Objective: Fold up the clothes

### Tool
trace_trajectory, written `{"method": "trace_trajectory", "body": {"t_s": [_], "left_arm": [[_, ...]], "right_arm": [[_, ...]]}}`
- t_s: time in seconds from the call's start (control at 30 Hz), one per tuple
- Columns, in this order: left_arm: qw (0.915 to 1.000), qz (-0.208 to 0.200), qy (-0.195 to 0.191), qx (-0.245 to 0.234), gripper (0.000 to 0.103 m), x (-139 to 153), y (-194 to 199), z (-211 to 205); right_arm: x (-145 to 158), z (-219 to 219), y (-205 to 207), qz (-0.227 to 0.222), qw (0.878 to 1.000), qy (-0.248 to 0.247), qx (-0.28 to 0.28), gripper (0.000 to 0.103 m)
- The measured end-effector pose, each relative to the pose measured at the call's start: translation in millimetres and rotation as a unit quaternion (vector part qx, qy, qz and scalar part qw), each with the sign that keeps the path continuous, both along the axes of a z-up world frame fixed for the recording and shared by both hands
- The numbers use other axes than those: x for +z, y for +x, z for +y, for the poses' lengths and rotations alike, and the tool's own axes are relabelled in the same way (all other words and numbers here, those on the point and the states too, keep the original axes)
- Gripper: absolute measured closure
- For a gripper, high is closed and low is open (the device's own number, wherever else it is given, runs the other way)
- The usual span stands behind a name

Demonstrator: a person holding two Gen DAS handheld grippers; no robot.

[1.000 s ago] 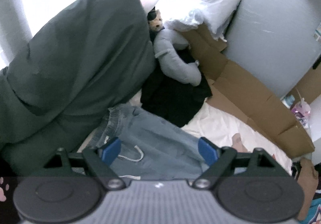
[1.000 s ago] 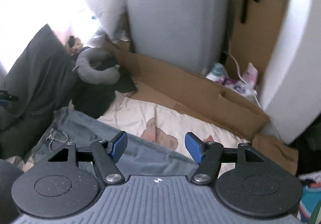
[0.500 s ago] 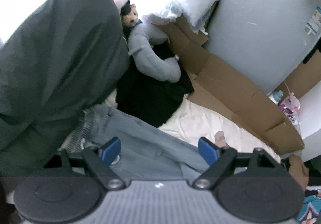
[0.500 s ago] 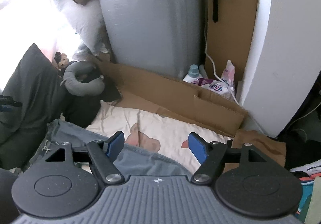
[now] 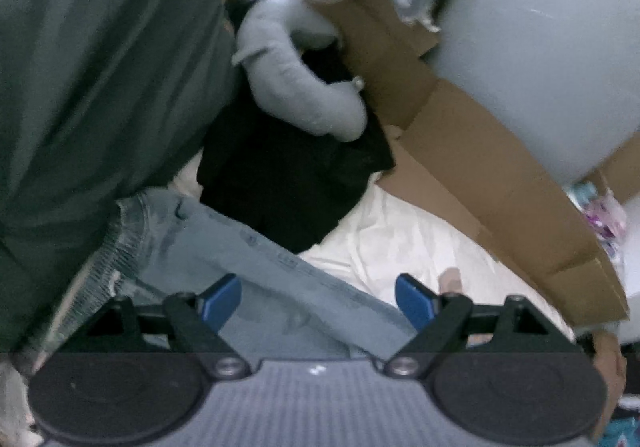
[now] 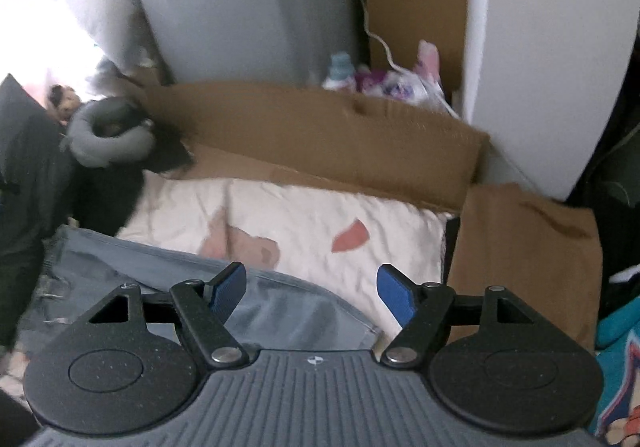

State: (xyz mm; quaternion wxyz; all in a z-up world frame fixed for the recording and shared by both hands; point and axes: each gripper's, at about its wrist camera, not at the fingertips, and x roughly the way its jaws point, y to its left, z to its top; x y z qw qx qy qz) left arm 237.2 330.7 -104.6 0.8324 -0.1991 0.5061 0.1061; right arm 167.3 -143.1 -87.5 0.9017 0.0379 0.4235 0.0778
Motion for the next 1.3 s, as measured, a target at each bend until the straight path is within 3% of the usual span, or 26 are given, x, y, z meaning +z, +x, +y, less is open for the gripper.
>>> {"method": "trace_trajectory", "body": {"t_s": [0.1,0.23,0.33,0.53,0.63,1.0,1.3], "left_arm": [[0.9998,0.003,-0.011,0.013,0.017,-29.5,15.1,-0.3],[0.9999,0.008,0.007,0.004,0.018,-56.0,31.3,-8.5],[0.9999,0.012,-0.001,0.006,0.025,-72.9,42.9,-11.3],[0.9997,0.021,-0.006,0.006,0.025,-106.2,63.9,-17.5],[0.9995,0.027,-0.012,0.006,0.03,-124.8,73.1,-16.6],[0.9982,0.051,-0.019,0.025,0.035,-169.6,95.9,11.3],[0.9924,0.095,-0.062,0.046,0.036,-216.4,106.1,14.7]], "right_arm": [[-36.7,-5.8,3.6,-0.008,1.0,-0.007,-0.016,0.026],[-82.0,-15.5,10.5,-0.003,0.999,-0.003,-0.034,0.026],[-116.8,-17.0,18.1,0.0,1.0,-0.008,-0.026,0.026],[-178.6,-10.7,37.2,0.018,1.0,-0.006,-0.005,0.026],[-203.8,-5.0,43.7,0.027,0.999,-0.025,0.016,0.026],[-245.5,-22.7,61.3,0.033,0.998,-0.054,0.022,0.026],[-275.9,-25.5,65.5,0.049,0.996,-0.06,0.032,0.026]]}}
